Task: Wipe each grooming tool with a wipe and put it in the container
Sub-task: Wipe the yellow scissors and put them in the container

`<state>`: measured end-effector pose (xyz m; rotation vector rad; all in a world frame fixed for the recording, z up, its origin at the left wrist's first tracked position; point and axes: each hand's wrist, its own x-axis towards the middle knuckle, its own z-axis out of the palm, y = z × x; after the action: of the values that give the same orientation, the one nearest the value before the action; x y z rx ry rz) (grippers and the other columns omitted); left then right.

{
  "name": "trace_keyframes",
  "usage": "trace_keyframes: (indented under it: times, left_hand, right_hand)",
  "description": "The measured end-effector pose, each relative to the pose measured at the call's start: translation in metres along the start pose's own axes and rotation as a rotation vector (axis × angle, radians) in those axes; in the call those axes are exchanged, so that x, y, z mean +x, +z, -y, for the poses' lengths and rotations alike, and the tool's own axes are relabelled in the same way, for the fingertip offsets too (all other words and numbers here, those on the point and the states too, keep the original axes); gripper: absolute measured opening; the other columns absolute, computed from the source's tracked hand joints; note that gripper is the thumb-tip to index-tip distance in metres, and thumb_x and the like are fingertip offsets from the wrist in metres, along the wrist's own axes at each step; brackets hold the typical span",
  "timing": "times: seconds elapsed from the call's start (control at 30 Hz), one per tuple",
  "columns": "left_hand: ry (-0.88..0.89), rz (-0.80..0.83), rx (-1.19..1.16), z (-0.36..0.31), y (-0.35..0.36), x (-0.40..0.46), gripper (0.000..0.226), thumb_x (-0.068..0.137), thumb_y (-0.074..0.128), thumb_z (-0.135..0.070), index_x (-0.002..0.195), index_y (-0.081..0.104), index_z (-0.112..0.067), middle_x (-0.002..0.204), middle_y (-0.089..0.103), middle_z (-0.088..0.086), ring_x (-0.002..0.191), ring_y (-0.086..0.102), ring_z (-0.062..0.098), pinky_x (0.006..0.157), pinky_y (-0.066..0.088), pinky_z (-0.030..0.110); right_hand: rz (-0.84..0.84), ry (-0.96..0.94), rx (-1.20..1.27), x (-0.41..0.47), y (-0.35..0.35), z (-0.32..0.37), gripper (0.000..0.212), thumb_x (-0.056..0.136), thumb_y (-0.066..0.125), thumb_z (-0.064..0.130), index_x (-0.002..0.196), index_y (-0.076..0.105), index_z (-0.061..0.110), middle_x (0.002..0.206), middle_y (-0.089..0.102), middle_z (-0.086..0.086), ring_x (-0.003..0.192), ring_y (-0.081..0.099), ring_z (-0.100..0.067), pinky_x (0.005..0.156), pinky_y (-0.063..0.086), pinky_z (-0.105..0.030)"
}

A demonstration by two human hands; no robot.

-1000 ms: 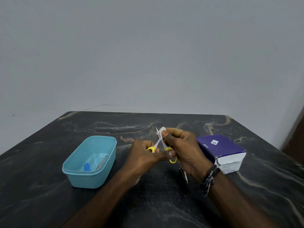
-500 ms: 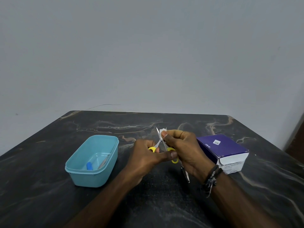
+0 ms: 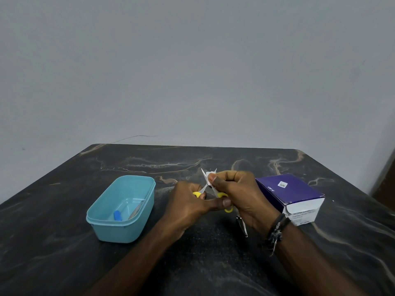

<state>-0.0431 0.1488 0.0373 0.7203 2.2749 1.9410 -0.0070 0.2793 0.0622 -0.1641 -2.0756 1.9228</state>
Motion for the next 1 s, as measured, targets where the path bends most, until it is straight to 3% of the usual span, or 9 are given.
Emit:
trace_keyframes:
  times: [0.13, 0.3, 0.4, 0.57, 0.67, 0.77, 0.87, 1.0]
  left_hand:
    - [0.011, 0.024, 0.006, -0.004, 0.0036, -0.002, 0.042, 0.055, 0.092, -0.032, 0.045, 0.054, -0.018, 0.046, 0.039, -0.005, 0.042, 0.03, 0.006, 0.044, 0.027, 0.02]
    - [-0.008, 0.013, 0.031, -0.0003, -0.001, -0.0008, 0.042, 0.053, 0.091, -0.036, 0.057, 0.062, -0.005, 0.048, 0.044, -0.003, 0.047, 0.036, 0.011, 0.049, 0.03, 0.028]
    - [-0.01, 0.012, 0.017, -0.0003, -0.0008, -0.0003, 0.053, 0.053, 0.091, -0.035, 0.064, 0.06, 0.007, 0.05, 0.043, 0.0, 0.048, 0.034, 0.013, 0.049, 0.028, 0.027]
    - [-0.015, 0.041, 0.026, -0.0025, 0.0037, -0.0031, 0.047, 0.053, 0.092, -0.037, 0.049, 0.054, -0.01, 0.046, 0.041, -0.004, 0.043, 0.03, 0.008, 0.046, 0.028, 0.024]
    - [-0.022, 0.042, 0.027, -0.0004, 0.0014, -0.0017, 0.051, 0.05, 0.09, -0.043, 0.071, 0.071, 0.0, 0.056, 0.051, 0.005, 0.051, 0.038, 0.013, 0.053, 0.033, 0.03]
    - [-0.036, 0.013, 0.017, -0.0003, -0.0004, 0.0005, 0.06, 0.047, 0.089, -0.043, 0.077, 0.071, 0.005, 0.058, 0.052, 0.008, 0.055, 0.041, 0.016, 0.055, 0.034, 0.033]
    - [-0.027, 0.023, -0.002, -0.0012, 0.0019, 0.0009, 0.067, 0.047, 0.089, -0.043, 0.081, 0.068, 0.01, 0.057, 0.048, 0.008, 0.055, 0.038, 0.017, 0.055, 0.033, 0.033]
    - [-0.028, 0.038, 0.004, -0.0023, 0.0018, -0.0007, 0.054, 0.054, 0.092, -0.033, 0.071, 0.064, 0.01, 0.053, 0.044, 0.004, 0.046, 0.033, 0.011, 0.047, 0.031, 0.024]
  right_hand:
    - [-0.134, -0.027, 0.051, 0.0035, -0.0009, -0.0022, 0.02, 0.083, 0.073, 0.025, 0.074, 0.071, 0.008, 0.07, 0.069, -0.01, 0.069, 0.064, -0.022, 0.066, 0.054, -0.035]
    - [0.03, 0.017, -0.02, -0.0013, -0.0003, -0.0008, 0.02, 0.085, 0.07, 0.024, 0.071, 0.072, 0.01, 0.072, 0.071, -0.01, 0.066, 0.061, -0.019, 0.061, 0.05, -0.032]
    - [0.006, -0.005, -0.028, -0.0017, 0.0007, 0.0013, 0.02, 0.085, 0.07, 0.023, 0.071, 0.072, 0.009, 0.069, 0.069, -0.009, 0.062, 0.059, -0.017, 0.056, 0.048, -0.029]
    - [-0.156, -0.009, 0.062, 0.0039, -0.0029, 0.0, 0.022, 0.082, 0.074, 0.028, 0.066, 0.071, 0.012, 0.062, 0.065, -0.005, 0.063, 0.061, -0.022, 0.058, 0.05, -0.031]
    - [-0.048, 0.021, -0.015, 0.0009, -0.0021, -0.0012, 0.021, 0.084, 0.072, 0.026, 0.07, 0.072, 0.01, 0.068, 0.07, -0.01, 0.068, 0.063, -0.023, 0.064, 0.054, -0.036]
    - [0.005, 0.03, -0.047, -0.0024, 0.0029, -0.0011, 0.02, 0.085, 0.071, 0.026, 0.076, 0.073, 0.008, 0.08, 0.073, -0.019, 0.071, 0.064, -0.029, 0.07, 0.056, -0.048]
    - [-0.09, -0.019, -0.045, -0.0022, 0.0041, 0.001, 0.019, 0.085, 0.071, 0.025, 0.075, 0.072, 0.009, 0.07, 0.07, -0.011, 0.064, 0.062, -0.02, 0.058, 0.053, -0.033]
    - [-0.146, -0.023, 0.0, -0.0025, 0.004, 0.0033, 0.02, 0.086, 0.07, 0.023, 0.073, 0.07, 0.008, 0.061, 0.067, -0.002, 0.054, 0.063, -0.009, 0.053, 0.051, -0.023]
